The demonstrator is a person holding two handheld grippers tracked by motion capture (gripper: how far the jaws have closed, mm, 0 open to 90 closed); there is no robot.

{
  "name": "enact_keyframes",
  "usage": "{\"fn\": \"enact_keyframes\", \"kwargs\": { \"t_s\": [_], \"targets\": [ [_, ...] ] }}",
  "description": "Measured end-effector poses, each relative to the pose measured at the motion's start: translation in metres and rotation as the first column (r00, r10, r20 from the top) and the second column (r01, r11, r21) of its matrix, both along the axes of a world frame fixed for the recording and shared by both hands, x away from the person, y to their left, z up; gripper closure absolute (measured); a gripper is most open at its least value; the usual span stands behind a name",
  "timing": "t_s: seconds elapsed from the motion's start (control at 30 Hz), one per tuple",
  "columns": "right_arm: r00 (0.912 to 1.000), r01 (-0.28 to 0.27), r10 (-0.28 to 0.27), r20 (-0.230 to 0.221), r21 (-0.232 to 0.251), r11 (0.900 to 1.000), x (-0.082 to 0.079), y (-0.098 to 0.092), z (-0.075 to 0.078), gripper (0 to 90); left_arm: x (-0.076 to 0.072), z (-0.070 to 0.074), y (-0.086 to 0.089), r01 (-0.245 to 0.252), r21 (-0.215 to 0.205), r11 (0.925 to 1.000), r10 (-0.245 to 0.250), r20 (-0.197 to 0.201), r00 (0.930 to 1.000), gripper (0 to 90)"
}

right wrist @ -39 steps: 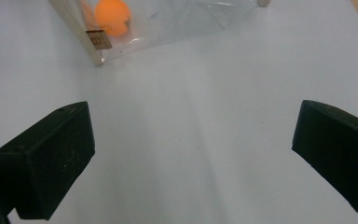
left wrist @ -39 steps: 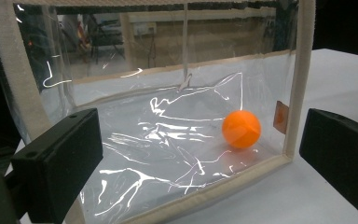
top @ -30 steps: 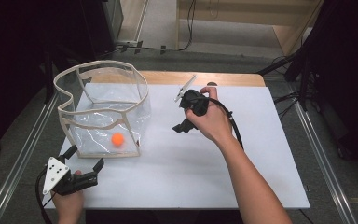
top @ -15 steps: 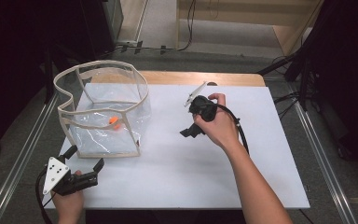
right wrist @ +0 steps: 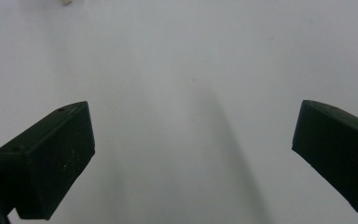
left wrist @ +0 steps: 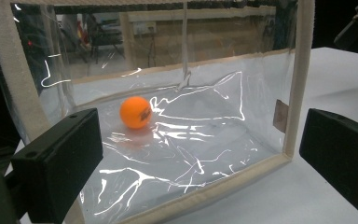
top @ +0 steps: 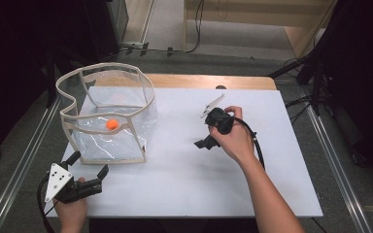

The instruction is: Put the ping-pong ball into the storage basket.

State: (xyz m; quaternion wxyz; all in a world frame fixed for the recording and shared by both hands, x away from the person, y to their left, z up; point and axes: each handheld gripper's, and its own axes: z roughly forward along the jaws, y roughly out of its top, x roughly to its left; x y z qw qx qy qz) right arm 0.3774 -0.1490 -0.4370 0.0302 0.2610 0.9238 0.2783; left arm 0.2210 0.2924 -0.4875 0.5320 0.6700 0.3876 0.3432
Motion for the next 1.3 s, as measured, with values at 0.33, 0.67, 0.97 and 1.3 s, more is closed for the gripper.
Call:
{"fn": "enact_keyframes", "kwargs": {
  "t_s": [0.33,0.67,0.97,1.3],
  "targets": [
    [0.9993,0.037,-0.037,0.009,0.049,0.998,-0.012,-0.018,-0.015,0.0,0.000,0.000,0.000,0.001,0.002,1.0000,-0.001,-0.001,1.0000,0.1],
    [0.9961,0.077,-0.081,0.035,0.111,0.991,-0.028,-0.037,-0.027,0.0,0.000,0.000,0.000,0.001,0.004,1.0000,-0.001,-0.001,1.0000,0.1],
    [0.9885,0.120,-0.133,0.072,0.163,0.979,-0.044,-0.055,-0.032,0.0,0.000,0.000,0.000,0.000,0.004,1.0000,0.000,-0.001,1.0000,0.1],
    [0.9784,0.168,-0.190,0.081,0.220,0.961,-0.058,-0.073,-0.039,0.0,0.000,0.000,0.000,-0.001,0.005,1.0000,0.001,-0.001,1.0000,0.1]
  ]
}}
